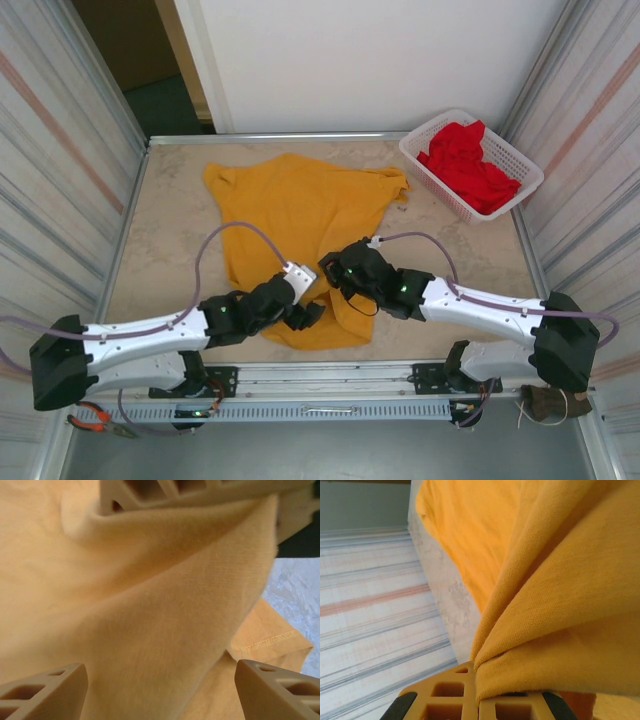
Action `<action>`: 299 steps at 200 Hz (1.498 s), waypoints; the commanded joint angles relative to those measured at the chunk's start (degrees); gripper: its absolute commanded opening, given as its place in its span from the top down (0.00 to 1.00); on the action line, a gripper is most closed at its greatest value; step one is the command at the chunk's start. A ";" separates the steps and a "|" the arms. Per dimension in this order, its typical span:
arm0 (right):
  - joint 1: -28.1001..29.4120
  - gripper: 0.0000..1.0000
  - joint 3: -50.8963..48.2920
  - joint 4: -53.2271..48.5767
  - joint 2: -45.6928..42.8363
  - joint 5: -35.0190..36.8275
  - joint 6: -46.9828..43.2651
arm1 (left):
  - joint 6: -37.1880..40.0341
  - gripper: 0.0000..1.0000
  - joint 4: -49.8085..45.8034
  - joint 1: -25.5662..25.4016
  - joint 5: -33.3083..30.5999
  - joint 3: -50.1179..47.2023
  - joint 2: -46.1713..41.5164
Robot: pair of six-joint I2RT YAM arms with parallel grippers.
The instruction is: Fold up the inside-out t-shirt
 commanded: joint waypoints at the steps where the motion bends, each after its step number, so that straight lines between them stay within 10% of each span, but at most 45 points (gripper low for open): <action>1: -0.19 1.00 0.82 0.67 -0.99 0.42 -1.15 | 1.94 0.22 4.89 -0.23 -1.99 1.60 2.99; 14: -0.20 1.00 0.68 0.82 -1.31 0.08 -1.25 | 2.40 0.37 4.68 0.54 -1.90 2.81 5.00; 30: -0.21 1.00 0.08 0.39 -2.87 0.24 -2.15 | 2.25 0.81 3.30 3.13 -0.39 4.75 5.29; 39: -0.18 0.82 -0.67 0.03 -4.43 0.53 -3.26 | 2.41 1.00 2.18 4.57 0.97 5.87 4.43; 62: 2.18 0.58 -3.65 -4.04 -10.93 4.55 -5.36 | 3.74 1.00 -5.28 7.34 3.77 12.53 3.11; 105: 12.56 0.85 -13.42 0.37 -18.46 14.41 -5.63 | 7.05 1.00 -18.62 9.54 8.97 24.78 5.02; 151: 16.87 1.00 -13.39 16.66 -3.67 16.13 -10.13 | 8.57 1.00 -23.93 9.99 11.26 30.97 6.98; 285: -3.91 1.00 2.32 30.72 31.41 11.31 -17.10 | 7.40 1.00 -29.80 9.53 24.20 45.62 10.04; 299: -4.04 0.78 4.94 30.04 34.68 11.11 -16.30 | 7.98 1.00 -29.86 9.55 24.79 47.85 11.31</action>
